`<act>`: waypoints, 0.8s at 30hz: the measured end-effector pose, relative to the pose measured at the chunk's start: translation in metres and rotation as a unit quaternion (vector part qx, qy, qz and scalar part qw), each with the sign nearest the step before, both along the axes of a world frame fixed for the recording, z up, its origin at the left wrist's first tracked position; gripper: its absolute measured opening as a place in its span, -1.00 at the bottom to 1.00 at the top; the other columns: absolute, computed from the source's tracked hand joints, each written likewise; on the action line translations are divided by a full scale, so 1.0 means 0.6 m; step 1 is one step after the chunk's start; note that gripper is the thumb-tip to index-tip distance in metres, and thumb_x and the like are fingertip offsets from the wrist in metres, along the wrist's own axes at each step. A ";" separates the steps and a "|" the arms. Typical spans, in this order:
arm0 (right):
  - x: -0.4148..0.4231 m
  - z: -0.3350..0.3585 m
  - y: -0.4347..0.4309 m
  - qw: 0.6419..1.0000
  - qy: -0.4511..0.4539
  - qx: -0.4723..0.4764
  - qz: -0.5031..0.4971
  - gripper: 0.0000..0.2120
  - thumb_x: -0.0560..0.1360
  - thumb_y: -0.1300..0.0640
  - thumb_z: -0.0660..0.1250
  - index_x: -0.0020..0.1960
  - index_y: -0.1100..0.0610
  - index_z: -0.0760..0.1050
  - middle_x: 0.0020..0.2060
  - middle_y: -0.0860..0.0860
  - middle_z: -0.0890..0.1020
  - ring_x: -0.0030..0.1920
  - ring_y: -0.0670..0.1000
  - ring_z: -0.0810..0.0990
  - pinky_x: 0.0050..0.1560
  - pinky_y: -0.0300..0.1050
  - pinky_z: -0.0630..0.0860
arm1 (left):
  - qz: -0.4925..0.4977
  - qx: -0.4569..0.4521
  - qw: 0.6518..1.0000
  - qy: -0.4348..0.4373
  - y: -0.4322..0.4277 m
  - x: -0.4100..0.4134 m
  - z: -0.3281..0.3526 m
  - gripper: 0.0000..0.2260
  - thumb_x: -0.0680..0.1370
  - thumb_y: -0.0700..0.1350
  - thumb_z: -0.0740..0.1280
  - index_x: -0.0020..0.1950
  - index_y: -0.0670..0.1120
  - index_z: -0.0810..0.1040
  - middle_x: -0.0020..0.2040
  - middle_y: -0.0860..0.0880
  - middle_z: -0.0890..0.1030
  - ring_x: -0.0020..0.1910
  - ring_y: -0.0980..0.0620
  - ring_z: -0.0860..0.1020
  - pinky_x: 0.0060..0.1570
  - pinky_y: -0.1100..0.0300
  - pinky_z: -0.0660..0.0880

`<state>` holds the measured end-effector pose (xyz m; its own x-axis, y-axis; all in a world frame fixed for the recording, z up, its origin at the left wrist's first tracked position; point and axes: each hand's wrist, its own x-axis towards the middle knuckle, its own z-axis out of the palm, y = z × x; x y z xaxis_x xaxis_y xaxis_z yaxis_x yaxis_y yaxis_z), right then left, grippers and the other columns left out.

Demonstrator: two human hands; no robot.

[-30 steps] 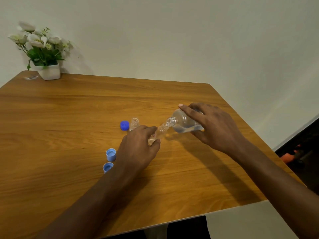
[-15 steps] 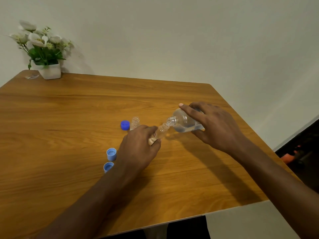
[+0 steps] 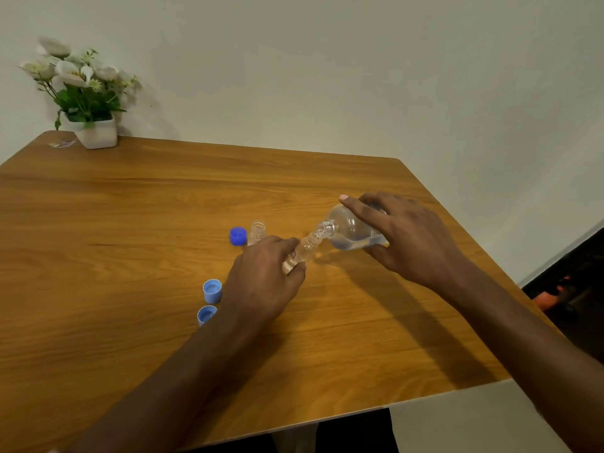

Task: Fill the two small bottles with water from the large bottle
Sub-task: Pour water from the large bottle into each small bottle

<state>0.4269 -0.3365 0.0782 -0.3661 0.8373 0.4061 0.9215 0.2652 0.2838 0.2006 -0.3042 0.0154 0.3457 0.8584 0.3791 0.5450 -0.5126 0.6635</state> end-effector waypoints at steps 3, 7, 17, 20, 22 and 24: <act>0.000 -0.001 0.000 1.000 -0.002 -0.004 -0.004 -0.20 0.33 0.10 0.57 0.48 0.03 0.30 0.20 0.14 0.58 0.11 0.19 0.60 -0.08 0.01 0.55 | 0.000 -0.001 1.000 0.003 0.000 0.001 0.001 -0.79 0.48 -0.05 0.35 0.10 0.02 0.61 -0.11 0.04 0.60 -0.09 0.04 0.56 -0.09 -0.01 0.51; -0.001 0.001 0.000 1.000 -0.007 -0.004 -0.006 -0.21 0.33 0.10 0.57 0.48 0.03 0.31 0.20 0.13 0.58 0.10 0.18 0.60 -0.11 -0.02 0.53 | 0.007 0.000 1.000 0.007 0.001 0.002 0.000 -0.79 0.48 -0.04 0.35 0.11 0.02 0.60 -0.11 0.05 0.59 -0.08 0.05 0.56 -0.10 0.03 0.50; -0.002 0.002 0.000 1.000 -0.006 -0.008 -0.009 -0.22 0.34 0.10 0.56 0.48 0.03 0.31 0.21 0.12 0.57 0.11 0.17 0.59 -0.09 -0.01 0.53 | 0.004 0.003 1.000 0.008 0.002 0.001 -0.002 -0.77 0.48 -0.03 0.34 0.13 0.02 0.60 -0.09 0.06 0.61 -0.07 0.05 0.56 -0.09 0.01 0.51; -0.001 0.001 0.001 1.000 -0.007 -0.011 -0.011 -0.22 0.35 0.09 0.55 0.49 0.02 0.29 0.22 0.12 0.57 0.13 0.17 0.59 -0.07 0.01 0.54 | 0.003 0.003 1.000 0.007 0.001 0.001 -0.001 -0.79 0.49 -0.03 0.34 0.11 0.01 0.61 -0.10 0.05 0.61 -0.08 0.05 0.56 -0.09 -0.01 0.51; -0.002 0.001 0.001 1.000 -0.006 -0.015 -0.012 -0.22 0.36 0.08 0.54 0.49 0.01 0.28 0.23 0.12 0.56 0.14 0.18 0.58 -0.06 0.02 0.54 | 0.002 0.001 1.000 0.005 0.000 0.000 0.000 -0.78 0.49 -0.04 0.34 0.11 0.01 0.61 -0.10 0.06 0.61 -0.08 0.05 0.56 -0.09 0.00 0.51; -0.002 0.001 0.002 1.000 -0.004 -0.017 -0.012 -0.21 0.35 0.09 0.55 0.49 0.01 0.27 0.23 0.12 0.56 0.14 0.18 0.58 -0.05 0.03 0.55 | 0.003 0.000 1.000 0.004 0.000 0.000 0.000 -0.78 0.49 -0.04 0.34 0.12 0.02 0.61 -0.09 0.06 0.60 -0.08 0.06 0.56 -0.08 0.01 0.51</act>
